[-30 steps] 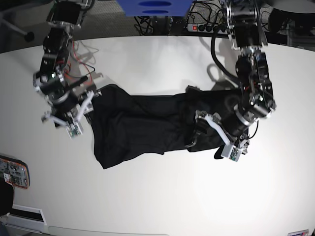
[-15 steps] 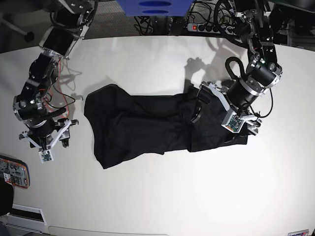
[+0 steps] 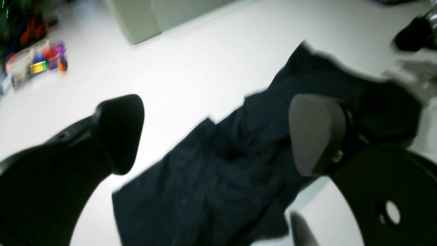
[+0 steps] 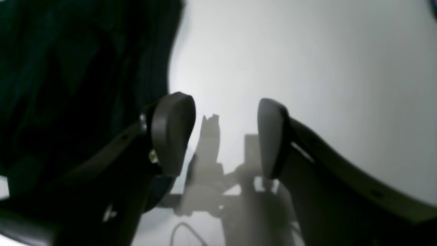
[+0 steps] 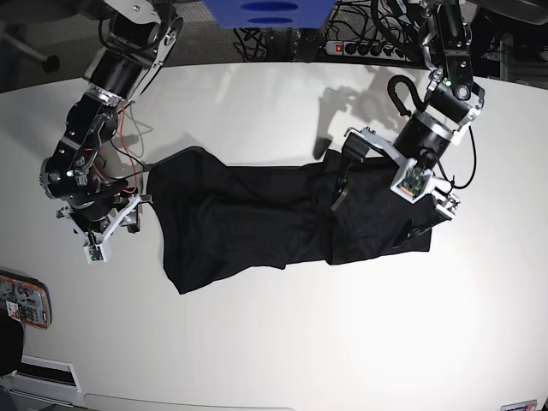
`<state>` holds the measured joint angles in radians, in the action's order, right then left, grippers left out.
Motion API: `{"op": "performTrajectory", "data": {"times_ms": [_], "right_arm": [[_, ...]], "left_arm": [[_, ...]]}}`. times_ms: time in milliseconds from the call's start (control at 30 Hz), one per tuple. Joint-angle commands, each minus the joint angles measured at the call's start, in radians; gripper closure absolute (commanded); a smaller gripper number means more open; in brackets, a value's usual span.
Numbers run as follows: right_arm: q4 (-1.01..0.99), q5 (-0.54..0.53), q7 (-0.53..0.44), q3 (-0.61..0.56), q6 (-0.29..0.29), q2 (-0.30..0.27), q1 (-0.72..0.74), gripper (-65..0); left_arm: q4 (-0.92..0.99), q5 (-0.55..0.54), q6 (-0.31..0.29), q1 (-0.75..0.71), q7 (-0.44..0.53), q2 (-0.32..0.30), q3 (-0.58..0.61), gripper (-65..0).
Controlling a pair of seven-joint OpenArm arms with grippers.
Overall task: Fold the T-shirt properly
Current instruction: 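Release the left gripper and lift it away from the shirt, then hold the strip's end with the right gripper and drag it inward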
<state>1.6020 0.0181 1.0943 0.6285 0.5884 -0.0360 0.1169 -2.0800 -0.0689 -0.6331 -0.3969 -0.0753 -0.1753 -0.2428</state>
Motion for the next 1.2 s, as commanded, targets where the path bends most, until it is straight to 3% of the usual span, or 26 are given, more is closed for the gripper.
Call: {"op": "performTrajectory", "data": {"times_ms": [0, 133, 233, 367, 700, 1167], "right_arm": [[0.001, -0.011, -0.018, 0.001, 0.006, 0.002, 0.019, -31.8], [-0.062, -0.034, -0.018, 0.001, 0.006, 0.003, 0.019, -31.7], [-0.127, -0.157, -0.018, 0.001, 0.006, -0.002, 0.019, -31.7], [-0.196, -0.244, -0.021, 0.001, 0.005, -0.002, 0.019, -31.7], [-0.314, -0.252, -0.138, 0.001, 0.005, -0.002, 0.019, -31.7], [-0.501, -0.252, -0.164, -0.005, 0.006, 0.002, 0.019, -31.7]], "left_arm": [[-0.018, -0.006, 0.006, -0.004, 0.055, 0.0, -0.003, -65.0], [-0.017, -0.004, 0.008, -0.03, 0.141, 0.0, -0.023, -65.0], [-0.004, -0.007, 0.008, -0.044, 0.159, 0.018, -0.092, -65.0], [0.019, -0.007, 0.009, -0.035, 0.159, 0.043, -0.215, -65.0], [0.068, -0.01, 0.009, -0.037, 0.157, 0.044, -0.447, -65.0], [0.075, -0.009, 0.009, -0.038, 0.157, 0.044, -0.498, -65.0]]}}
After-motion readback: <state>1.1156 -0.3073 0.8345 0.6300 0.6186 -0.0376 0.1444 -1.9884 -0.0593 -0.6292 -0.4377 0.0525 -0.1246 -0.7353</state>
